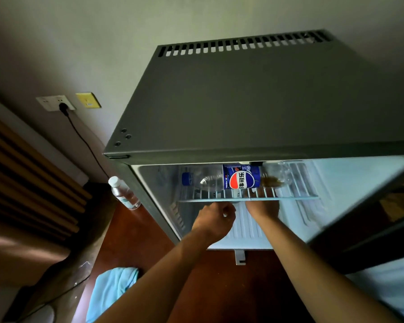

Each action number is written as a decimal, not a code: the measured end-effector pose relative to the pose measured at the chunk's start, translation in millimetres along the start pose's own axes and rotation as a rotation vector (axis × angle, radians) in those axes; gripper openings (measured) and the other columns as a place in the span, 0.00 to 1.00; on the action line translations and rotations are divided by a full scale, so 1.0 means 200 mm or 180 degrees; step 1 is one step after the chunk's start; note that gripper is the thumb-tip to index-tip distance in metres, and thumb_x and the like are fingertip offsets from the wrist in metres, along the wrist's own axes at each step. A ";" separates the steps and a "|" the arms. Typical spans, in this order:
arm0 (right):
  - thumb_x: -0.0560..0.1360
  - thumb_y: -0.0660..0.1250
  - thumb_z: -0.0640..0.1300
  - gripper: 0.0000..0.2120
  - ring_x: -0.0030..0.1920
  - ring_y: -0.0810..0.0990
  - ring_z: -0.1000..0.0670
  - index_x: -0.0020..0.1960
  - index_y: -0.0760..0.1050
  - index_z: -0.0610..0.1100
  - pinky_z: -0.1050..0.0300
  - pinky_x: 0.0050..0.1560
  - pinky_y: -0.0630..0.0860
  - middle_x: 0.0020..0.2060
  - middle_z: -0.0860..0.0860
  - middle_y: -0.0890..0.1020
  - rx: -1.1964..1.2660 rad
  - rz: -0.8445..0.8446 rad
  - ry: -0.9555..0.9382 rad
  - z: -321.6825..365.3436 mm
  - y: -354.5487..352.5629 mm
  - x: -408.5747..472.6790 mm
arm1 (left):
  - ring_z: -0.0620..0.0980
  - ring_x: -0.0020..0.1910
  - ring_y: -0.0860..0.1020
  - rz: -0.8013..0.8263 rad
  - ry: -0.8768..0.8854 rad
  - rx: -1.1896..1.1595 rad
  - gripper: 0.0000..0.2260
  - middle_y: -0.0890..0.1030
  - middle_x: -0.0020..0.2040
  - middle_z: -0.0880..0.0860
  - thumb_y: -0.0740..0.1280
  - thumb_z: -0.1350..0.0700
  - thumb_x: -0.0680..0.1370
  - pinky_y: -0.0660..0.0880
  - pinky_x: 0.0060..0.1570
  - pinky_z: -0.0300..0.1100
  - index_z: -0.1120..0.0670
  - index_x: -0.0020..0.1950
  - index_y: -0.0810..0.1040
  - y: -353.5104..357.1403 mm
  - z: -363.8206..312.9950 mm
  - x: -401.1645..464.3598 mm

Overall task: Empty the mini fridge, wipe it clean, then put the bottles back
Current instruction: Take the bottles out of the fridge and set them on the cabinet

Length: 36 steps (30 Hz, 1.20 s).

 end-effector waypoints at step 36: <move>0.70 0.76 0.50 0.14 0.31 0.81 0.45 0.43 0.73 0.43 0.63 0.31 0.70 0.32 0.47 0.82 0.0015 -0.0428 -0.0881 0.21 0.12 -0.66 | 0.52 0.58 0.80 0.0615 -0.0483 -0.0063 0.16 0.84 0.56 0.47 0.65 0.50 0.77 0.75 0.55 0.44 0.47 0.65 0.74 -0.02 0.40 -0.39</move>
Point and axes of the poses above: each hand's wrist, its own x-axis towards the middle knuckle, its own y-axis out of the palm, z = x × y, the point moved 1 cm from there along x, towards the middle knuckle
